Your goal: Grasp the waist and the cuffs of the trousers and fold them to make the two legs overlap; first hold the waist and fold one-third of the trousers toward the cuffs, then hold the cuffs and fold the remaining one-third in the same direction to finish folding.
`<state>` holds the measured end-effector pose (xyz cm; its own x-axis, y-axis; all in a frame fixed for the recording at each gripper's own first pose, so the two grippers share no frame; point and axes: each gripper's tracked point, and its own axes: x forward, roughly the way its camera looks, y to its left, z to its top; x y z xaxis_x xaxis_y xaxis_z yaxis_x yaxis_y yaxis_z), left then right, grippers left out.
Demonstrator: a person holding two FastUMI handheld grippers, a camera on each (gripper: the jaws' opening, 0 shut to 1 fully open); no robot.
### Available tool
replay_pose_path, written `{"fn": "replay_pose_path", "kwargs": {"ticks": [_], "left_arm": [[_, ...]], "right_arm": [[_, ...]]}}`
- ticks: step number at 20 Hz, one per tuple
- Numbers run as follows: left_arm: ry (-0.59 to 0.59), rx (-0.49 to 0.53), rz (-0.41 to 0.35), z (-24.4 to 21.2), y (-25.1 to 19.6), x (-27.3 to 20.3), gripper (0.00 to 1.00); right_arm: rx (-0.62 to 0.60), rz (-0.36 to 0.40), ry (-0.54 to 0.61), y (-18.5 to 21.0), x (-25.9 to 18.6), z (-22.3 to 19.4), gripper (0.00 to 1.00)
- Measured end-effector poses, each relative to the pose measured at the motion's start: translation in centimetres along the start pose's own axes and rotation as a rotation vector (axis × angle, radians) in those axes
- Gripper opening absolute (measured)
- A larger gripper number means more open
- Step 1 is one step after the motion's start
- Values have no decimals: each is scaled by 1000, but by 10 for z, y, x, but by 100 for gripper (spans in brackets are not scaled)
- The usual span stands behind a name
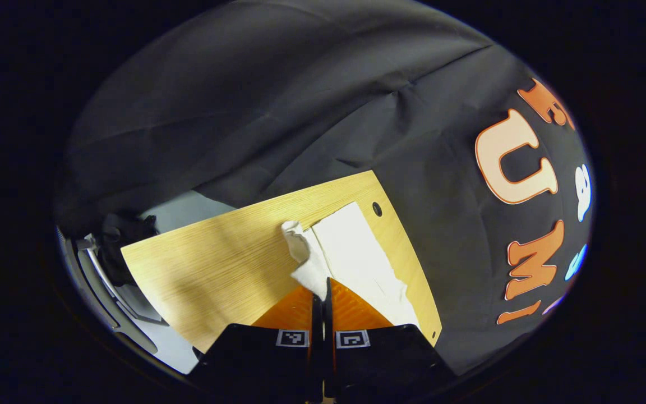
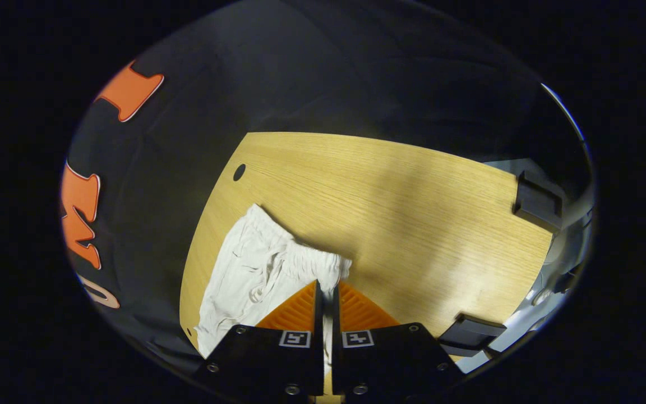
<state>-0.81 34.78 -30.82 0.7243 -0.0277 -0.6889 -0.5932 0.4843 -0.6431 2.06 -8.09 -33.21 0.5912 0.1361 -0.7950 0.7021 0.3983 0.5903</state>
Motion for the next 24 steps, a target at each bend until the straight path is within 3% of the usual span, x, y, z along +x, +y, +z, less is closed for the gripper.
{"fn": "replay_pose_path", "kwargs": {"ticks": [6, 14, 24], "left_arm": [[22, 54, -22, 18, -22, 22, 4], [77, 88, -56, 43, -46, 74, 4], [192, 293, -80, 70, -105, 151, 4]], "right_arm": [[-9, 46, -31, 43, -9, 19, 6], [-29, 24, -62, 82, -7, 30, 6], [-42, 44, -86, 146, 15, 51, 6]]}}
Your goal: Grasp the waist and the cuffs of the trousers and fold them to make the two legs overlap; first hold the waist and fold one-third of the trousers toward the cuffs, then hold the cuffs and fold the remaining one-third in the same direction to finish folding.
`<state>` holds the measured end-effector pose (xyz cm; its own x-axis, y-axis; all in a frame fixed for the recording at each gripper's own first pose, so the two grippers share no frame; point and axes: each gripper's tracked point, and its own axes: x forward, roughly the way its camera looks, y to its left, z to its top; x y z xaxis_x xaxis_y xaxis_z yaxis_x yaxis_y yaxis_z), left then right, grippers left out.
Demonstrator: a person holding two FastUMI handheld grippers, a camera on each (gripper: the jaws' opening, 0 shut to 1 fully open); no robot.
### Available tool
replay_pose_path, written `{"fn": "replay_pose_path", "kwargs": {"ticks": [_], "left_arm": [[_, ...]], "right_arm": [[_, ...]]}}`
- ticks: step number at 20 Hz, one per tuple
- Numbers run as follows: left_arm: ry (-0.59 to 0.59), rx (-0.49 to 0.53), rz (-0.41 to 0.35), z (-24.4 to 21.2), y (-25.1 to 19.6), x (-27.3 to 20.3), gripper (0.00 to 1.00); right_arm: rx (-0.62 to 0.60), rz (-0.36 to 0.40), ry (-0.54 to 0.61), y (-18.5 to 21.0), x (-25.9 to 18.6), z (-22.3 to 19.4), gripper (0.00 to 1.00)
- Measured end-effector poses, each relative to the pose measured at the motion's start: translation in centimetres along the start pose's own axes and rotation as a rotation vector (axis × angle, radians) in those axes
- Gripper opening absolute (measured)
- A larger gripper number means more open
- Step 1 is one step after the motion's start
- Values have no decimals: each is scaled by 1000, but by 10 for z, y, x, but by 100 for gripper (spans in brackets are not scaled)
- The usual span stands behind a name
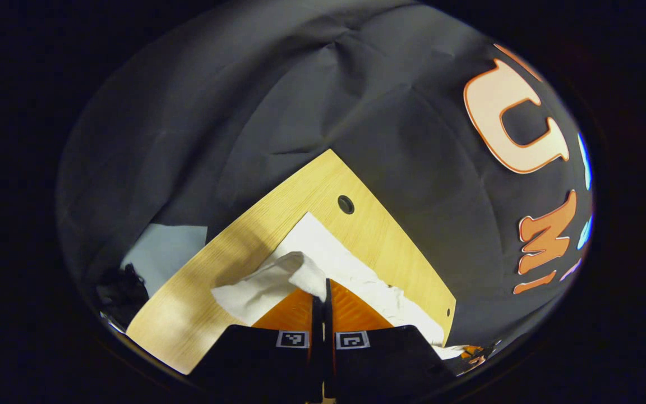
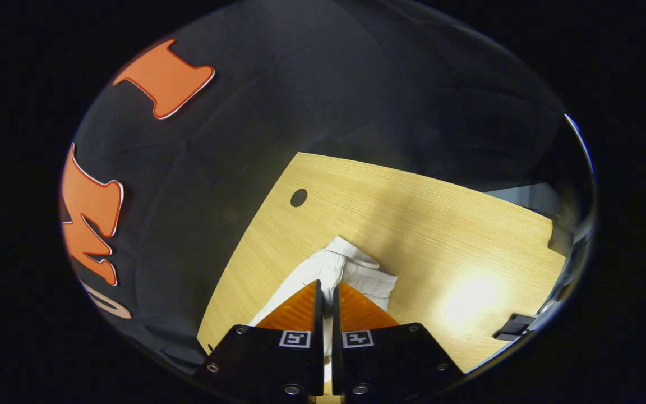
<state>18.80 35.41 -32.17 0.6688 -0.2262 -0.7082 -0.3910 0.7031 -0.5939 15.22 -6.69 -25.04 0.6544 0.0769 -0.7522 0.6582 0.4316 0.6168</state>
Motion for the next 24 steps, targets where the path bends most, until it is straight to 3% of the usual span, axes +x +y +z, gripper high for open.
{"fn": "replay_pose_path", "kwargs": {"ticks": [14, 16, 21, 22, 23, 24], "left_arm": [[155, 202, 95, 44, -36, 106, 4], [172, 197, 102, 49, -37, 122, 4], [142, 52, 174, 62, -1, 148, 13], [134, 55, 194, 64, 5, 149, 16], [118, 72, 212, 70, 11, 148, 29], [108, 83, 212, 72, 12, 151, 21]], "right_arm": [[-3, 21, 102, 66, 108, 24, 6], [-4, 15, 112, 67, 120, 29, 6], [72, 3, 120, 52, 149, 26, 6], [84, 7, 120, 52, 152, 25, 6], [87, 7, 119, 52, 152, 24, 6], [92, 16, 121, 55, 152, 24, 6]]}}
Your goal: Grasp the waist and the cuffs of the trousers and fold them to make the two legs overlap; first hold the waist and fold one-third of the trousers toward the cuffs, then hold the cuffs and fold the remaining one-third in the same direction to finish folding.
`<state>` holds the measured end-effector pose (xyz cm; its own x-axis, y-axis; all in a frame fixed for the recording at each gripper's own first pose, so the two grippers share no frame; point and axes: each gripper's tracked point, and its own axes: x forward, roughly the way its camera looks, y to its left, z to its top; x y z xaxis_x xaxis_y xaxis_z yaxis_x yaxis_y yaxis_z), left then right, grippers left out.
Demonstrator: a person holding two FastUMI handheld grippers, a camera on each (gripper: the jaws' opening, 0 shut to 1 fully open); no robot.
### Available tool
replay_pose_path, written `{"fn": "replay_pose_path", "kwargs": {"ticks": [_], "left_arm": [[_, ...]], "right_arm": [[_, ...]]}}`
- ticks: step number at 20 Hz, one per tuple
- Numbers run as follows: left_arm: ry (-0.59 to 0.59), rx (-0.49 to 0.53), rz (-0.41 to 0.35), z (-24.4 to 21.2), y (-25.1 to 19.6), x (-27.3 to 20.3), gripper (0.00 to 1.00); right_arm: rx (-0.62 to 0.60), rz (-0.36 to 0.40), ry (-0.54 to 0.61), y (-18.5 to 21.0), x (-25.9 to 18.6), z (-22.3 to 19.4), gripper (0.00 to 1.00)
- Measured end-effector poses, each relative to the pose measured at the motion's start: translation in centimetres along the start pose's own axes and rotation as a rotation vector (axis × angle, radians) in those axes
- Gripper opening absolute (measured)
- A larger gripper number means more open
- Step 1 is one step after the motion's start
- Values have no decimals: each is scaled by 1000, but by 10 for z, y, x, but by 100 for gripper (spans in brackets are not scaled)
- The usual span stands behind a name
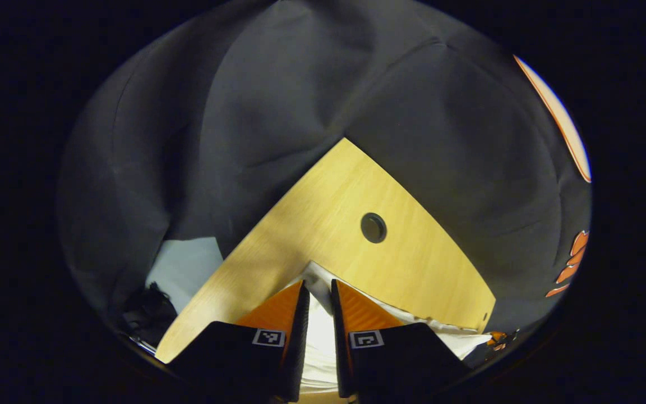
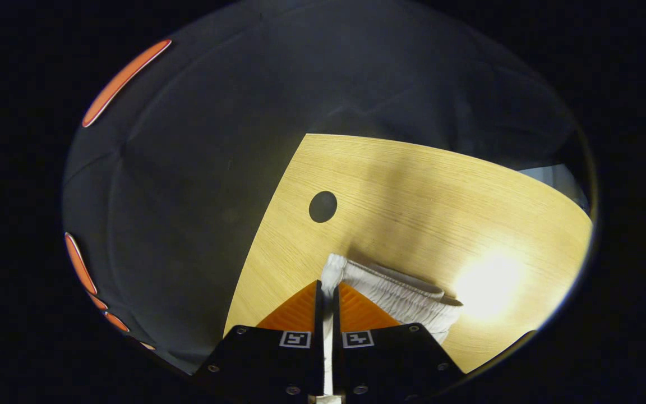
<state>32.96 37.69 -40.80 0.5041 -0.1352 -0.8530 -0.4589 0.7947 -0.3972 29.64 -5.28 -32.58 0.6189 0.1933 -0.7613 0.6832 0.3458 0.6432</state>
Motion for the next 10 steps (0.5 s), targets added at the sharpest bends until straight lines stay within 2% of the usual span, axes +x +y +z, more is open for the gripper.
{"fn": "replay_pose_path", "kwargs": {"ticks": [1, 2, 4, 5, 6, 7, 8, 9, 10], "left_arm": [[-10, -1, -14, 0, -3, -2, 39], [-9, -4, -33, -1, -10, -6, 47], [-32, 28, -54, 1, -19, -13, 63], [-44, 49, -66, 2, -25, -18, 71], [-52, 74, -73, 4, -34, -23, 73], [-62, 102, -77, 3, -41, -31, 76], [-73, 131, -78, 3, -49, -39, 84], [-84, 152, -87, 4, -56, -42, 92], [-91, 168, -97, 3, -64, -48, 100]], "right_arm": [[0, 15, 3, 3, 2, -1, 8], [-8, 29, 2, 5, 6, -3, 10], [-28, 63, -13, 17, 5, 0, 19], [-38, 77, -23, 21, 3, 3, 27], [-52, 80, -40, 21, -2, 6, 34], [-70, 70, -54, 19, -8, 10, 58], [-92, 59, -60, 12, -14, 11, 54], [-117, 42, -63, 6, -18, 11, 65], [-144, 22, -64, -1, -23, 9, 69]]}}
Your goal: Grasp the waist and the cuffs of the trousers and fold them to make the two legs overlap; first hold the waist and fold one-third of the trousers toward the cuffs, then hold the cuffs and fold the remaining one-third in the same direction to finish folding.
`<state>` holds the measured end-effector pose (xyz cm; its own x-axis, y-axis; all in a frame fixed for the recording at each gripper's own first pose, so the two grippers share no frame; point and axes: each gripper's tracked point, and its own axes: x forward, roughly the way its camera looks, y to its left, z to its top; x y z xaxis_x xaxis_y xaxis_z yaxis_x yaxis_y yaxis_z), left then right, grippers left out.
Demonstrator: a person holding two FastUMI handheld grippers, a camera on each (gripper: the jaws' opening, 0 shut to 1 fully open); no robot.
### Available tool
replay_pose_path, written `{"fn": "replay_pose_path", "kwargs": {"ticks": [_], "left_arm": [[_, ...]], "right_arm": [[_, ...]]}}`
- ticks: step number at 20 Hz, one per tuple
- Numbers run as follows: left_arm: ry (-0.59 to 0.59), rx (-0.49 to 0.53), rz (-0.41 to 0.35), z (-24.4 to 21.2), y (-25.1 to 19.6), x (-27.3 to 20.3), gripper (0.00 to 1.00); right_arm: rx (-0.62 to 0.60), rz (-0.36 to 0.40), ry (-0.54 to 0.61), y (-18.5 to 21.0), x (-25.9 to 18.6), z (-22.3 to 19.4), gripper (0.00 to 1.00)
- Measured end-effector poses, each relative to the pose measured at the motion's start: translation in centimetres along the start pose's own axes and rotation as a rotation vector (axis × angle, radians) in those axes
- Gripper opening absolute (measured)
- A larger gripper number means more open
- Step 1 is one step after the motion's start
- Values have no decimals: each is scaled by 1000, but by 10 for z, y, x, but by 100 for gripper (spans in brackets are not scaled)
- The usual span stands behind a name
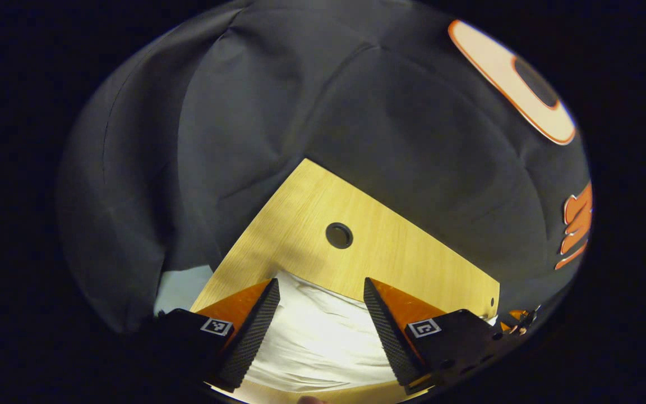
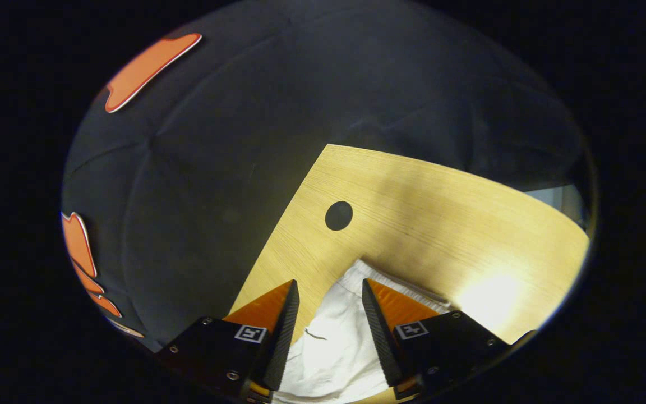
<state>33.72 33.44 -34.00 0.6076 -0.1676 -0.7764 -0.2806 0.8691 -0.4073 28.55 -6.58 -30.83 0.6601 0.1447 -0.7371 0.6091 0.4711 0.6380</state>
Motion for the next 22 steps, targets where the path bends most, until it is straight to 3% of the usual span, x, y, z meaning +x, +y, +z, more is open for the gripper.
{"fn": "replay_pose_path", "kwargs": {"ticks": [1, 7, 15, 21, 22], "left_arm": [[-9, 15, -10, 2, -9, -7, 95], [-7, 103, -38, -10, -47, -45, 99], [17, 265, -19, -40, -76, -82, 99], [45, 395, 25, -59, -90, -100, 96], [49, 418, 38, -64, -93, -98, 100]], "right_arm": [[-27, -18, 2, -6, -5, -3, 76], [-123, -124, 56, -46, -24, -34, 94], [-109, -225, 165, -91, -21, -71, 97], [-60, -244, 197, -92, -8, -77, 96], [-59, -254, 205, -92, -10, -77, 97]]}}
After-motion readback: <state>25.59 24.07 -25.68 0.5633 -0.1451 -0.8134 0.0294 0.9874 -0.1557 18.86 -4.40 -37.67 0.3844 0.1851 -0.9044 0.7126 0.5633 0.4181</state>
